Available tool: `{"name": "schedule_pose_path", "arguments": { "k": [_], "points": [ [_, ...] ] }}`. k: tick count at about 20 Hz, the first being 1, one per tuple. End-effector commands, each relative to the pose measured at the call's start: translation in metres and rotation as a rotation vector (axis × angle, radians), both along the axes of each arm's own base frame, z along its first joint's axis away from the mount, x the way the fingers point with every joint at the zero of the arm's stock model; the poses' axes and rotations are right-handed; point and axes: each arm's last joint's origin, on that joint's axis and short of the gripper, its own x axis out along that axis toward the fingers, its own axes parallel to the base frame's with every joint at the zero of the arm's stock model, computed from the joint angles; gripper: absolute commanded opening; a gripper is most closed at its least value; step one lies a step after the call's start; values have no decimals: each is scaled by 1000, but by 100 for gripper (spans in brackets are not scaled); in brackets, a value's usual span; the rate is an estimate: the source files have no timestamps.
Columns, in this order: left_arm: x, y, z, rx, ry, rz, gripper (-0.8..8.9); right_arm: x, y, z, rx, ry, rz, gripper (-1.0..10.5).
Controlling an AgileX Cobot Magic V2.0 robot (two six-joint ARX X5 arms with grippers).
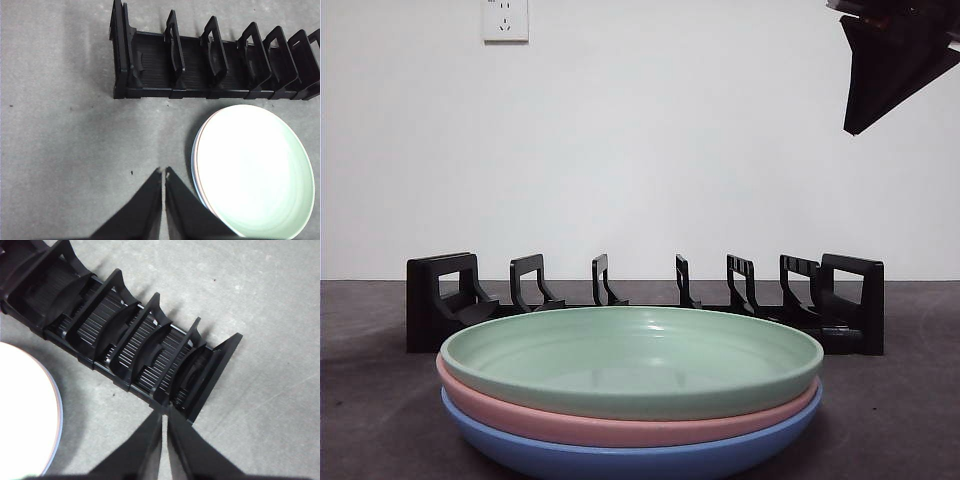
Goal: Place the plate
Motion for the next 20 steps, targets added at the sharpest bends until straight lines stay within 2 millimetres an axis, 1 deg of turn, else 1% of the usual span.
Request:
{"name": "schedule_pose_path", "arguments": {
  "k": [1, 3, 4, 5, 6, 7, 8, 9, 12, 15, 17, 20],
  "points": [
    [0, 0, 6, -6, -23, -5, 7, 1, 2, 5, 5, -23, 8, 14],
    [-1, 1, 7, 22, -58, -23, 7, 1, 2, 5, 5, -23, 8, 14],
    [-1, 3, 5, 25, -113, -7, 7, 1, 2, 5, 5, -23, 8, 14],
    [0, 5, -2, 51, -243, -23, 7, 1, 2, 5, 5, -23, 8, 14],
    [1, 7, -11, 85, -375, -52, 7, 1, 2, 5, 5, -23, 8, 14],
    [1, 11, -25, 120, -524, -71, 7, 1, 2, 5, 5, -23, 7, 14],
    [-1, 15, -38, 141, -615, -64, 7, 1, 2, 5, 5, -23, 8, 14],
    [-3, 22, -52, 157, -683, -21, 7, 1, 2, 5, 5, -23, 8, 14],
    [-9, 40, -85, 195, -740, 140, 7, 1, 2, 5, 5, -23, 8, 14],
    [-13, 50, -118, 217, -730, 247, 7, 1, 2, 5, 5, -23, 8, 14],
    [-14, 53, -132, 224, -725, 279, 7, 1, 2, 5, 5, -23, 8, 14],
    [-14, 56, -142, 232, -734, 306, 7, 1, 2, 5, 5, -23, 8, 14]
  ]
}}
